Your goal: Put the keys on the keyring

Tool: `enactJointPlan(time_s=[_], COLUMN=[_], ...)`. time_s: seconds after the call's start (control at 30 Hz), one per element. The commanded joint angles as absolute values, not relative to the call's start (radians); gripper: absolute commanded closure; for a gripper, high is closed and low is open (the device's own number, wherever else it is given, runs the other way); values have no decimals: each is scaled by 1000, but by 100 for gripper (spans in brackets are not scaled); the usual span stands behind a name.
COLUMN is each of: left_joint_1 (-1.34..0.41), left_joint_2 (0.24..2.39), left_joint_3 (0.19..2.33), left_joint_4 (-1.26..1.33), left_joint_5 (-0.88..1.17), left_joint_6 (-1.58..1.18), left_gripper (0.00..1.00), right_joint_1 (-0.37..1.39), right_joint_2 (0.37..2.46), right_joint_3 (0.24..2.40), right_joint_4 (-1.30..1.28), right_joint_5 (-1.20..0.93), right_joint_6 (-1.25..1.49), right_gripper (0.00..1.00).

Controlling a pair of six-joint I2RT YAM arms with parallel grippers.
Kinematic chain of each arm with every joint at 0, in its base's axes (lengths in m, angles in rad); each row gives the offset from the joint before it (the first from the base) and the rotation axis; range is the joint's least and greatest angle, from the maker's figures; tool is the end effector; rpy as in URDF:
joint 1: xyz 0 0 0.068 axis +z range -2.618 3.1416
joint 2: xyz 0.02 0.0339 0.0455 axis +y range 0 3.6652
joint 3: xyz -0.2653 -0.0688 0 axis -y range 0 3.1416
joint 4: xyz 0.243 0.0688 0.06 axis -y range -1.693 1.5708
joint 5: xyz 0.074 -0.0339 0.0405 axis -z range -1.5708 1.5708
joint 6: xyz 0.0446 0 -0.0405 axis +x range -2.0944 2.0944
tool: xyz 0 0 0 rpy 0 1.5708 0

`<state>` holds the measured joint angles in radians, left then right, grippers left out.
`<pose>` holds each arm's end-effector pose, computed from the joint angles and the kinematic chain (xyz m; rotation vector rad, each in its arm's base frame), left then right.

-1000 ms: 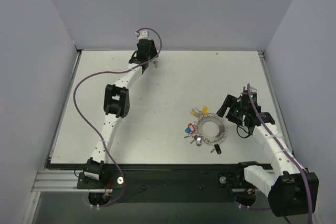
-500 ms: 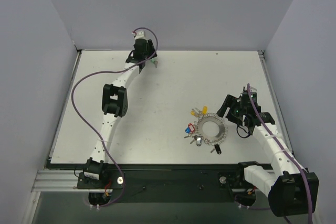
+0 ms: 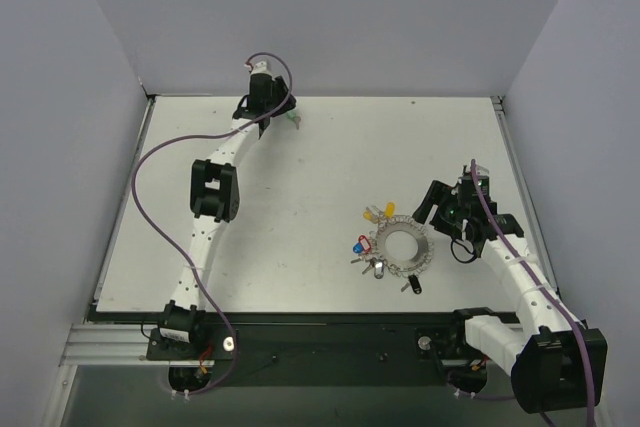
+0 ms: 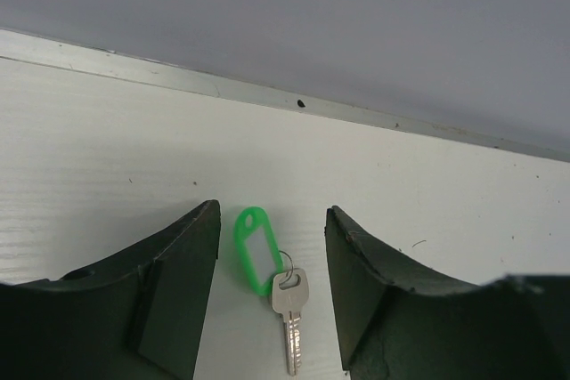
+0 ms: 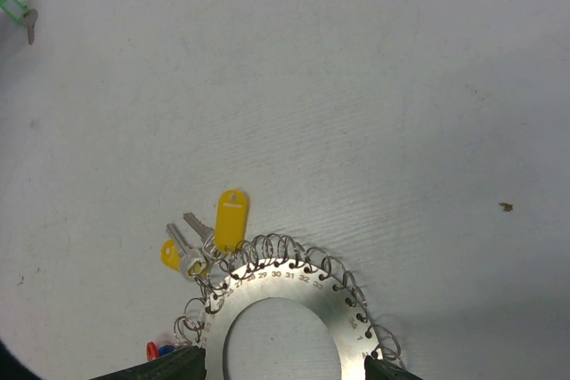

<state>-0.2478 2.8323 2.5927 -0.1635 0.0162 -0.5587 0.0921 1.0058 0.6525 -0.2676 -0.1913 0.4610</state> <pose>0.6126 -0.1557 0.1484 -0.3012 1.9913 -0.5371 0.2208 0.0289 0.2413 0.3001 2.2067 0.5176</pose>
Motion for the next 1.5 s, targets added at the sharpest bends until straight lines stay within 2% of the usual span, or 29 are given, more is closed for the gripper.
enactJointPlan(time_s=[0.0, 0.07, 0.37, 0.53, 0.57, 0.6, 0.77, 1.0, 1.1, 1.27, 1.47], left_joint_1=[-238, -230, -218, -219, -218, -218, -232, -267, -281, -331, -394], left_joint_2=[2853, 2862, 2902, 2892, 2890, 2885, 2818, 2627, 2516, 2297, 2057], left_joint_3=[2625, 2625, 2617, 2594, 2583, 2579, 2481, 2225, 2065, 1673, 1447], left_joint_4=[-176, -179, -155, -143, -144, -144, -127, -101, -62, 70, 48], left_joint_5=[57, 104, 222, 241, 253, 262, 294, 394, 455, 450, 404], left_joint_6=[-603, -624, -730, -729, -733, -733, -684, -618, -604, -563, -526], left_gripper=[40, 40, 57, 81, 94, 100, 100, 100, 100, 100, 100], right_joint_1=[92, 92, 91, 87, 87, 86, 84, 86, 87, 92, 109], right_joint_2=[986, 983, 977, 974, 974, 973, 959, 928, 911, 914, 884], right_joint_3=[683, 683, 684, 686, 684, 686, 687, 681, 675, 664, 647], right_joint_4=[-296, -295, -302, -308, -308, -308, -318, -322, -324, -328, -345], right_joint_5=[-196, -196, -199, -199, -202, -204, -215, -232, -236, -236, -229], right_joint_6=[453, 453, 451, 453, 454, 456, 457, 462, 462, 459, 460], right_gripper=[30, 30, 30, 30, 30, 30, 30, 30, 30, 30, 30])
